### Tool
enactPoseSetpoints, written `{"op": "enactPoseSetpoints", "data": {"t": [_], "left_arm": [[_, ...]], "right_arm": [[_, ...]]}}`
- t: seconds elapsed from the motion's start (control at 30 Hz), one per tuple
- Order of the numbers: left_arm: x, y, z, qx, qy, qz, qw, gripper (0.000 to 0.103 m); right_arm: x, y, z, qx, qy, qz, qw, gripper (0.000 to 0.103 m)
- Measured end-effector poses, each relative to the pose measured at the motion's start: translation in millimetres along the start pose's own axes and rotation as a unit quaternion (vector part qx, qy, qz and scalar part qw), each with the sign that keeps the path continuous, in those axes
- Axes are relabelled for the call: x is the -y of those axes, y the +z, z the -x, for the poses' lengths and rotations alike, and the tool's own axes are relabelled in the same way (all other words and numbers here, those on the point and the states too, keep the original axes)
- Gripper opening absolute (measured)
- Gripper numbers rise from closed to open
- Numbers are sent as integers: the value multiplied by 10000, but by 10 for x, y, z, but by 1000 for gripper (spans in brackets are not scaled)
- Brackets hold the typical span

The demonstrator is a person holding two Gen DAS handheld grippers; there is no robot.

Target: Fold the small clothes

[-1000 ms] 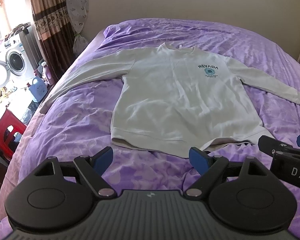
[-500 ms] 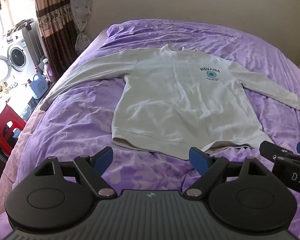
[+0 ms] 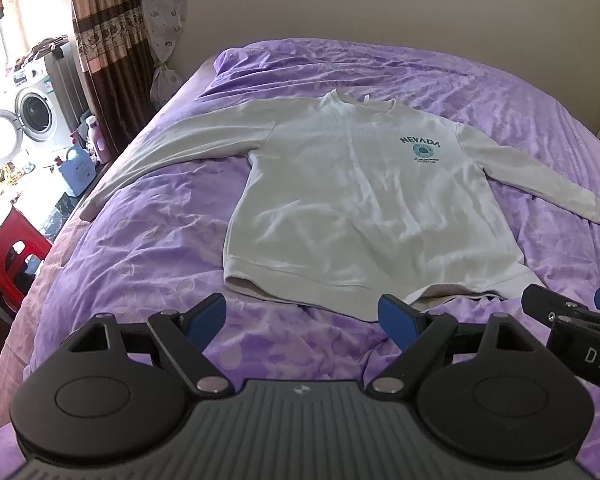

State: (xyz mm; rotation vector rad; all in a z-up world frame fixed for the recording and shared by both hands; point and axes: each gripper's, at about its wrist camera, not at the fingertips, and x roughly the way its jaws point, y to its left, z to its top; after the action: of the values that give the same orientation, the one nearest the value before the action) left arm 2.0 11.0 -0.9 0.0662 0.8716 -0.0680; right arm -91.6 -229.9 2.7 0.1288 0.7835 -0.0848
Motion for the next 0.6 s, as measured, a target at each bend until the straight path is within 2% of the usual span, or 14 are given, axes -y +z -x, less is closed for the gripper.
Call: {"op": "enactPoseSetpoints", "data": {"t": [0.3, 0.43, 0.5, 0.53, 0.6], "left_arm": [[9, 13, -16, -4, -5, -41, 10000, 100], [-66, 101, -72, -8, -117, -100, 9999, 99], [-174, 196, -110, 51, -196, -114, 9997, 87], [-243, 254, -140, 85, -185, -116, 9997, 84], [-418, 387, -216, 158, -133, -114, 9997, 75]], "right_arm": [[1, -1, 5, -3, 1, -9, 10000, 83], [8, 24, 2, 28, -1, 68, 10000, 83], [27, 61, -9, 102, 23, 132, 9999, 83], [51, 83, -11, 188, 90, 137, 9997, 83], [134, 141, -28, 496, 242, 119, 9984, 83]]}}
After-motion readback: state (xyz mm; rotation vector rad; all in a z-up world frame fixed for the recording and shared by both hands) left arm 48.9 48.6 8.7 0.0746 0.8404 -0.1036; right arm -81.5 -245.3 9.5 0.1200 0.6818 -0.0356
